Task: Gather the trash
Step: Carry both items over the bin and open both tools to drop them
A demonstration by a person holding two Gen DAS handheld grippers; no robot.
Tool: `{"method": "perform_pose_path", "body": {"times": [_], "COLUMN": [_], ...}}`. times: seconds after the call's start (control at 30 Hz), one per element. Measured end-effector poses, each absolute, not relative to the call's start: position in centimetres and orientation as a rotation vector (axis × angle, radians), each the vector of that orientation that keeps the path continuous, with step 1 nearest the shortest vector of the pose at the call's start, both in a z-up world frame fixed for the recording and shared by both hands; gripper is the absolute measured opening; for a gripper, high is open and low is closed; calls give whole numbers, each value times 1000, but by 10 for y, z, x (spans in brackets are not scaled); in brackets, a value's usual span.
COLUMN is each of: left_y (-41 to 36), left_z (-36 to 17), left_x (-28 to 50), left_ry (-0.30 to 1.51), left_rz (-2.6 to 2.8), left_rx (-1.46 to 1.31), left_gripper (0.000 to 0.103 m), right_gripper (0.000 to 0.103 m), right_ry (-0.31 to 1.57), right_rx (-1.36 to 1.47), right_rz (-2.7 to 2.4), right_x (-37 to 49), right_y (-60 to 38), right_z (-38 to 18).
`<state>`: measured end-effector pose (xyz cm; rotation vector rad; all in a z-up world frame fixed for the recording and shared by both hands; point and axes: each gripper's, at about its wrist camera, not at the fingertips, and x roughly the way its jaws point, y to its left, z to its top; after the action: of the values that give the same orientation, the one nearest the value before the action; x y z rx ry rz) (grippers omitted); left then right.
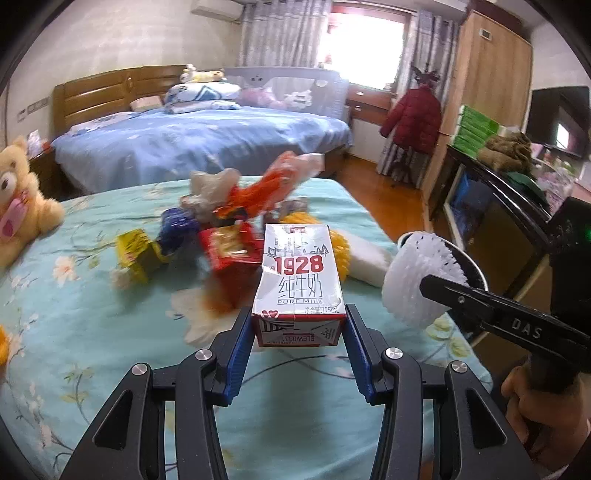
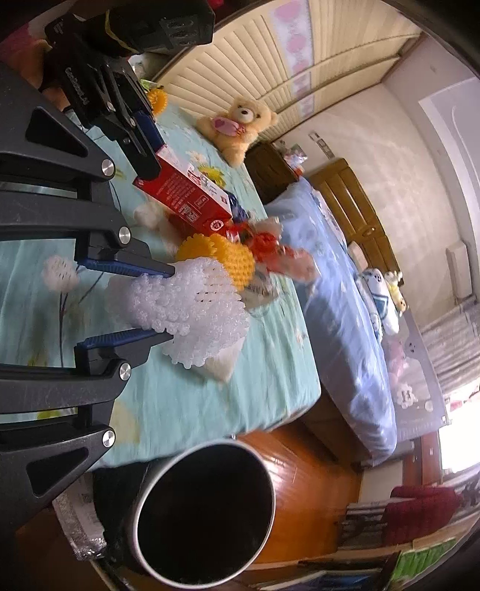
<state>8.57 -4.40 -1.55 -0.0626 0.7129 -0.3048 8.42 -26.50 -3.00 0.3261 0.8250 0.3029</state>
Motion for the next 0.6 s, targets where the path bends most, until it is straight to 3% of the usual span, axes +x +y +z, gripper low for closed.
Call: {"method": "perform_pose_path", "body": {"times": [0.6], "left_y": [-124], "left_z": [-23], "left_x": [124], "left_ry": [730], "left_rz": [-472], "left_rx": [27], "left_gripper": [47], "right_gripper": [27], "right_ry": [794], "right_rx": [416], "right_rz": [113], "right_x": [74], "right_y": [-355], "right_z": [-32]}}
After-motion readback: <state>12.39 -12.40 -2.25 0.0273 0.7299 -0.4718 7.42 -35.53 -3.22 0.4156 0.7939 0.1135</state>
